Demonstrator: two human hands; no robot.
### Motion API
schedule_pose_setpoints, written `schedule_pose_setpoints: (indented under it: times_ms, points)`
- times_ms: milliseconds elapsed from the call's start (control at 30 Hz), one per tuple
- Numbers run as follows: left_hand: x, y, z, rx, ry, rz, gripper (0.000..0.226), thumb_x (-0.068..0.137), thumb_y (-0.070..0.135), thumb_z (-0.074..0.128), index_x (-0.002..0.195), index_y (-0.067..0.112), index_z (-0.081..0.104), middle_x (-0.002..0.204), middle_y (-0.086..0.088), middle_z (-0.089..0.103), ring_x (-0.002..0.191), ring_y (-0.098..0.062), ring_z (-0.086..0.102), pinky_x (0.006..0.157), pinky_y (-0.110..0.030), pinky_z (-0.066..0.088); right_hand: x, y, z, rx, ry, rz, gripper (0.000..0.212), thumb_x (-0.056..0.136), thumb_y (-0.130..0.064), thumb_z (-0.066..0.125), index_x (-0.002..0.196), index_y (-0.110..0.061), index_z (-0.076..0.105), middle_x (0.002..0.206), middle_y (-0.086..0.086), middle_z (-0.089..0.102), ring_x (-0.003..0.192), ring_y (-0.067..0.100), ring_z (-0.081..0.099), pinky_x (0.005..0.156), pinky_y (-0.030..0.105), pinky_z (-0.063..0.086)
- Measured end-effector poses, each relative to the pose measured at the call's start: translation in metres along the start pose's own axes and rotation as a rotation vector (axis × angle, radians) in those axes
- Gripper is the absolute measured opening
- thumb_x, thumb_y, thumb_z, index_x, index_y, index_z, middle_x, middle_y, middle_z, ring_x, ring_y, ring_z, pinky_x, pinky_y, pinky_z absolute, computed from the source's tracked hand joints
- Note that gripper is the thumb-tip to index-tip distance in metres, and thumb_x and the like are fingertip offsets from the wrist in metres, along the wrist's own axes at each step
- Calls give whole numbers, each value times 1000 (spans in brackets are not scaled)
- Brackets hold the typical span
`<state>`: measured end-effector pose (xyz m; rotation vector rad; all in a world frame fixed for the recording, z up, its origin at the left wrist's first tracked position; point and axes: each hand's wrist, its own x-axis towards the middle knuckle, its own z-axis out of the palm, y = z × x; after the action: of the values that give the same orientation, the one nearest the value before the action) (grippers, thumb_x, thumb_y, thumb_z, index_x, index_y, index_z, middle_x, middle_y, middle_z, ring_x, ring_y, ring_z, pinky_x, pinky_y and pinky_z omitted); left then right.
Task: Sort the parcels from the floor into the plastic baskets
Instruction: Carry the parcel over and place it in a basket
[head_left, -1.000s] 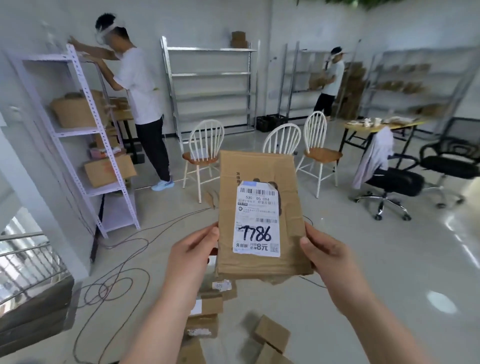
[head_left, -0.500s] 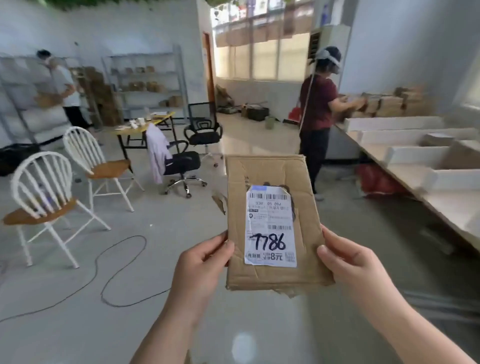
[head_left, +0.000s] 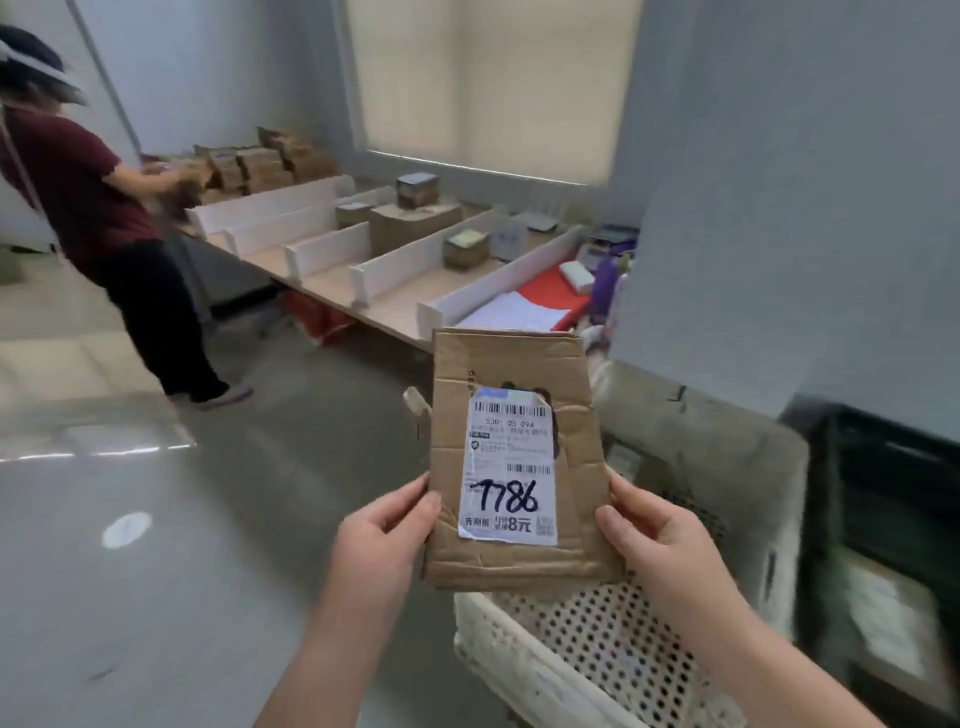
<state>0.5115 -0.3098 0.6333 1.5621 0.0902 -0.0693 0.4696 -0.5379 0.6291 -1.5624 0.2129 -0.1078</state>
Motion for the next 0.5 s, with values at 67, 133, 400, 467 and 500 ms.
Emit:
schedule_pose_setpoints:
  times_ms: [67,133,400,467,500]
  points:
    - [22,-8,51,5,-103,-30,20,86,13,66,92,32,71,87,9,75,80,-4,70,66,-17,53,9,6,-45,-15,93,36,42,92,-3,54,130,-21,54,104,-18,70,95,-2,66,74,10,52]
    - [40,-18,99,5,-195,-61,21,87,13,64,99,29,70,89,8,75,81,-5,70,63,-16,52,17,13,-86,-28,169,49,42,92,-5,55,131,-23,54,106,-21,69,99,-2,64,79,11,52]
    - [102,-64,233,111,-503,-156,38,89,9,60,115,38,59,88,16,74,78,3,68,54,-8,48,69,65,-177,-55,406,217,45,95,-13,53,138,-26,45,114,-27,59,92,-19,58,77,6,49]
    - [126,-85,255,165,-549,-212,47,90,11,60,131,33,51,93,17,72,80,2,68,55,-10,50,90,84,-184,-65,443,291,48,96,-14,52,140,-28,41,131,-17,55,111,-5,54,98,23,46]
    - [138,-97,265,193,-573,-235,51,90,12,61,135,33,47,94,18,70,80,2,68,57,-12,51,102,95,-187,-57,463,339,49,96,-14,51,141,-29,39,135,-14,52,118,4,51,103,31,44]
